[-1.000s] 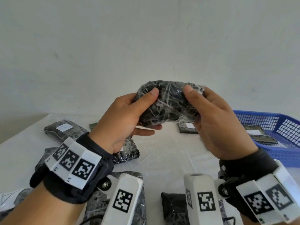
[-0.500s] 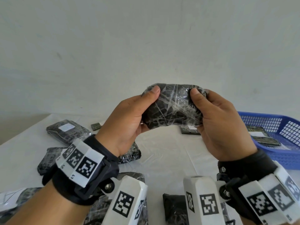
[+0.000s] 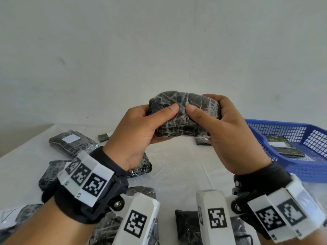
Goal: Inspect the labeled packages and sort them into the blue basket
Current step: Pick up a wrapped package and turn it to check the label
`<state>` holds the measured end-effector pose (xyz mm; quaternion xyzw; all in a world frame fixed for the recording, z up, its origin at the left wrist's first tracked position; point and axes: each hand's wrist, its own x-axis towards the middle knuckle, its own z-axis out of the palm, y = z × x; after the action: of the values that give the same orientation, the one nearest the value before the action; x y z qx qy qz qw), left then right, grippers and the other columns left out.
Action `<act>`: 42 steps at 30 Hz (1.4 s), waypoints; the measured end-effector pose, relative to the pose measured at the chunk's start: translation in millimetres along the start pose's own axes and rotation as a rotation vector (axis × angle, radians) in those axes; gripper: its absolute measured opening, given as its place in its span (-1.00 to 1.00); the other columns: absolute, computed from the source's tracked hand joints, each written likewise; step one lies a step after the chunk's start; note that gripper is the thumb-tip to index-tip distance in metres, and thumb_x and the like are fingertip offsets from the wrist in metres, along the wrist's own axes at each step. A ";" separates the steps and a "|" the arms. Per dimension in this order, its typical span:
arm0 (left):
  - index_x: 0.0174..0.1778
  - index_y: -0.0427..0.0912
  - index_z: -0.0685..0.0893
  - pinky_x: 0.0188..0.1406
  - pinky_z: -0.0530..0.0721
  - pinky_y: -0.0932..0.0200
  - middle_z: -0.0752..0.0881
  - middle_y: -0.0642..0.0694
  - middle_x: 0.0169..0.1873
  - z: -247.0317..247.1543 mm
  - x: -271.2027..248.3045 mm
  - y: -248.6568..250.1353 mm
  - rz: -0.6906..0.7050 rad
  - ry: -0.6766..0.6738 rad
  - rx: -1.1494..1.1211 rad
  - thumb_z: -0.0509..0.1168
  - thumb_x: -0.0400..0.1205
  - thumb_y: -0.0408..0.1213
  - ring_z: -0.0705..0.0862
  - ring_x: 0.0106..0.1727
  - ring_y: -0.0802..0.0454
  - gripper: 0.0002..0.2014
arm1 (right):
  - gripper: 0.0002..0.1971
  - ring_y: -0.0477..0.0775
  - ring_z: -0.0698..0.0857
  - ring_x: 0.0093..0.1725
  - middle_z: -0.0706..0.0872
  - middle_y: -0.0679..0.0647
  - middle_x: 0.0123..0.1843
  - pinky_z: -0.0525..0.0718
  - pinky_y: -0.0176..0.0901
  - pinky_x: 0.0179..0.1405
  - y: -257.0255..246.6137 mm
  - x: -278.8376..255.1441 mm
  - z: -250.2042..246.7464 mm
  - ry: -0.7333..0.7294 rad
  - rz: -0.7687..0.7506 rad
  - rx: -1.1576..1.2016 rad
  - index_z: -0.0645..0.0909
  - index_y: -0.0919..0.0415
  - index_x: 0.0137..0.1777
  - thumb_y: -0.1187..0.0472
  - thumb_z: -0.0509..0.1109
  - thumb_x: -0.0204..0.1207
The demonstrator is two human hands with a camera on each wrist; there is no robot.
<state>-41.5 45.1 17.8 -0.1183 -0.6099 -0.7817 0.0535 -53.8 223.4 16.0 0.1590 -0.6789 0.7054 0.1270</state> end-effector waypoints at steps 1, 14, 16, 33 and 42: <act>0.02 -0.16 0.86 -0.15 0.85 0.19 0.91 -0.12 -0.06 -0.9 -0.5 1.9 0.004 -0.019 0.011 0.51 0.35 0.01 0.89 0.00 0.03 -0.59 | -0.29 0.16 0.87 0.19 0.86 0.17 0.22 0.83 0.17 0.25 0.1 0.1 0.9 0.021 -0.028 -0.009 0.53 0.22 0.42 -0.03 0.64 0.32; 0.02 -0.21 0.84 -0.26 0.83 0.22 0.91 -0.12 -0.09 1.6 -1.4 3.5 -0.020 0.024 -0.068 0.49 0.45 -0.09 0.88 -0.04 0.06 -0.68 | -0.33 0.12 0.88 0.21 0.88 0.13 0.21 0.82 0.01 0.19 -6.2 -1.8 -1.9 -0.048 -0.014 0.117 0.53 0.22 0.45 0.01 0.58 0.36; -0.01 -0.23 0.84 -0.26 0.83 0.21 0.91 -0.14 -0.11 1.6 -1.8 6.1 -0.046 0.014 -0.083 0.49 0.45 -0.07 0.88 -0.07 0.05 -0.67 | -0.41 0.13 0.88 0.22 0.88 0.16 0.22 0.81 -0.10 0.11 -7.3 -2.3 -2.8 -0.063 0.011 0.174 0.55 0.24 0.46 0.05 0.52 0.46; -0.07 -0.15 0.92 0.22 0.83 0.00 0.86 -0.13 0.00 -6.4 -1.2 10.1 -0.125 -0.142 -0.254 0.49 0.54 -0.18 0.82 0.06 0.02 -0.84 | -0.63 0.21 0.88 0.14 0.88 0.29 0.16 0.81 0.02 0.11 3.2 4.6 -1.1 0.018 -0.040 0.169 0.71 0.40 0.32 0.10 0.40 0.71; 0.25 -0.30 0.77 -0.03 0.84 0.15 0.88 -0.15 0.04 -2.4 1.6 5.5 0.000 -0.066 -0.107 0.52 0.48 -0.13 0.85 0.06 0.04 -0.53 | -0.45 0.28 0.86 0.24 0.87 0.30 0.20 0.81 0.02 0.22 1.0 2.1 -2.2 -0.046 -0.026 0.181 0.64 0.41 0.40 0.09 0.50 0.47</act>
<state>-42.0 41.5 22.8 -0.1466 -0.5687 -0.8089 0.0271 -56.2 225.4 15.9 0.1949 -0.6131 0.7583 0.1059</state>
